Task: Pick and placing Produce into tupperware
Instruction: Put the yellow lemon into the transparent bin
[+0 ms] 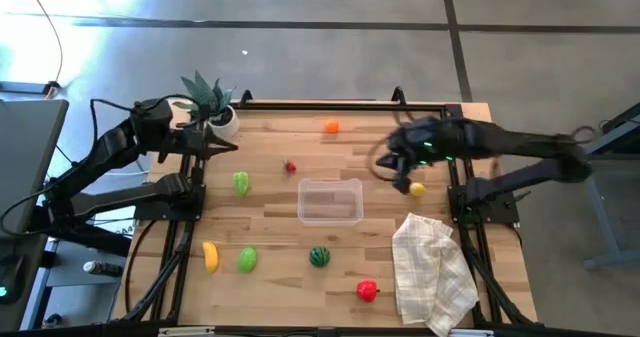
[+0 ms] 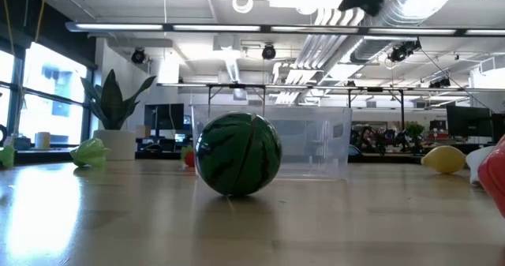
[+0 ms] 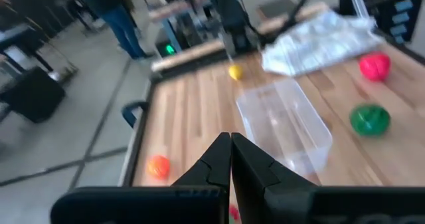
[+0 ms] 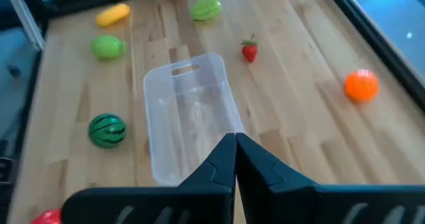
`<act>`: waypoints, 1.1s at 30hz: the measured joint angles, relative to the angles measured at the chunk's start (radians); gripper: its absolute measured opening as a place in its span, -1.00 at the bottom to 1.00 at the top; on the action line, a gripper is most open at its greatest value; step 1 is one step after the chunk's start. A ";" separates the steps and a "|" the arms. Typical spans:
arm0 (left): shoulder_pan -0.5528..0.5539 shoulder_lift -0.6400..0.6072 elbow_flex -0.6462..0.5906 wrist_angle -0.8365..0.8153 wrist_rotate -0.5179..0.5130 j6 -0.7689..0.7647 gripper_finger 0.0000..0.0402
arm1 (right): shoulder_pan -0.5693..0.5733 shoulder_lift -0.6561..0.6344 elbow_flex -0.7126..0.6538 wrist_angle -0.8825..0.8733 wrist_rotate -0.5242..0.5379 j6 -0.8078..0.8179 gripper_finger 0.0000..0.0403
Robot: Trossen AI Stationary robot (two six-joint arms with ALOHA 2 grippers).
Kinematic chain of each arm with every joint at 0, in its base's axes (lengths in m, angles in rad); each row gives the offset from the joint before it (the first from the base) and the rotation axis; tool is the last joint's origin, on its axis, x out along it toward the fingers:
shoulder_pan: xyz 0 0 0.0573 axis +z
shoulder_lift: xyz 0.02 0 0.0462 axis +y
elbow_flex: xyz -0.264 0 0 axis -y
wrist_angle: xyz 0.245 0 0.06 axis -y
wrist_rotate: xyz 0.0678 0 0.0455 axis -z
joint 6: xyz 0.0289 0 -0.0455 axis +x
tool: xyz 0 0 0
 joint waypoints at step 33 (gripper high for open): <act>0.000 0.155 0.000 -0.198 0.054 0.071 -0.98 | 0.017 -0.360 -0.169 -0.201 0.074 -0.205 -0.42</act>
